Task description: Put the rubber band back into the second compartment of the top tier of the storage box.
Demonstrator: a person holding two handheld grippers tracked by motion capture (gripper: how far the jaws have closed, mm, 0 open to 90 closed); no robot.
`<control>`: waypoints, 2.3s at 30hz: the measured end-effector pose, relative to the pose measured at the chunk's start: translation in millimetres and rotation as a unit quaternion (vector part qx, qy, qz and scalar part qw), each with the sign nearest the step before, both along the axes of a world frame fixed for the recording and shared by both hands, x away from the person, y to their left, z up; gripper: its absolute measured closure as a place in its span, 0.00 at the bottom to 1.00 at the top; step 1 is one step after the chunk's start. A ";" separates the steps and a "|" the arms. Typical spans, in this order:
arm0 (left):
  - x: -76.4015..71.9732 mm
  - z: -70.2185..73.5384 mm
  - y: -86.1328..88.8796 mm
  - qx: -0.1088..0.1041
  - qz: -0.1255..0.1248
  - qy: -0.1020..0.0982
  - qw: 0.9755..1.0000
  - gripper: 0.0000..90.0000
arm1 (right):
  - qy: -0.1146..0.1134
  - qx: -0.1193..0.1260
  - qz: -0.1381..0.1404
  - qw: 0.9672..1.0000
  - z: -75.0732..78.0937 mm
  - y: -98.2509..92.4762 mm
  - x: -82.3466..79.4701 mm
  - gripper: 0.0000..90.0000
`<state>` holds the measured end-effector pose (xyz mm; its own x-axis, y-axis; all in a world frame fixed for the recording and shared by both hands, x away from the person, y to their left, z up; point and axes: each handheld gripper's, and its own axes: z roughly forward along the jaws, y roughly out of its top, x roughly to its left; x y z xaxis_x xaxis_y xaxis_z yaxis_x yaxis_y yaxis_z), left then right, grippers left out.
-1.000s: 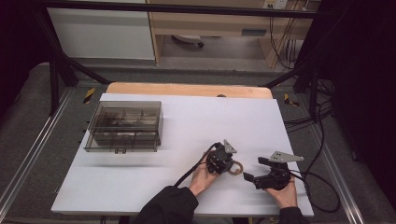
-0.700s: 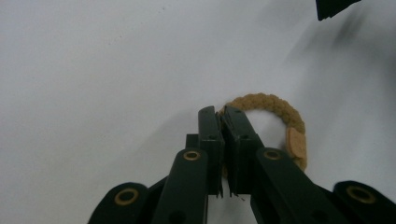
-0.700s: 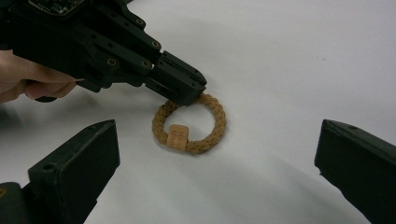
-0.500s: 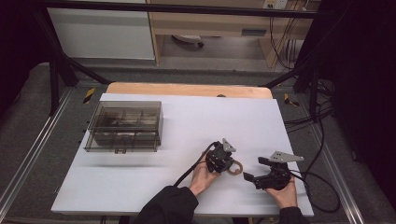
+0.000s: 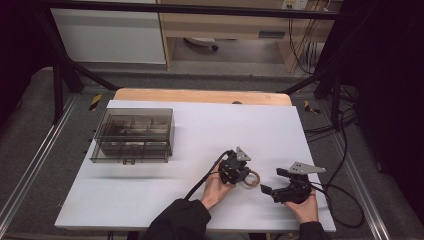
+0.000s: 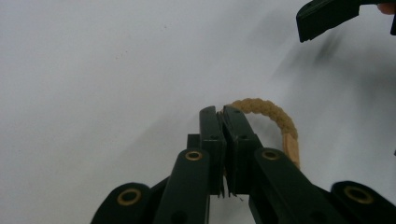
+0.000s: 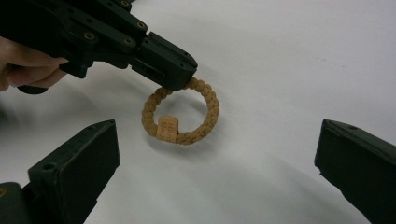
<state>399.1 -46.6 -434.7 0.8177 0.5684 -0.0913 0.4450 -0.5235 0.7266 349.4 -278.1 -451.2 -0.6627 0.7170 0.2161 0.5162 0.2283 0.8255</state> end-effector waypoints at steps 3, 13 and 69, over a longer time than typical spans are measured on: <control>-0.5 2.1 2.0 -0.002 0.002 -0.001 1.000 0.97 | -0.001 0.000 -0.001 1.000 0.1 -0.1 0.0 0.01; -1.7 11.4 15.4 -0.010 0.005 -0.005 1.000 0.97 | 0.000 -0.001 -0.001 1.000 0.0 0.0 0.0 0.01; -16.5 52.6 114.0 -0.014 0.038 -0.024 0.999 0.97 | 0.001 -0.005 -0.004 1.000 -0.2 0.1 -0.1 0.01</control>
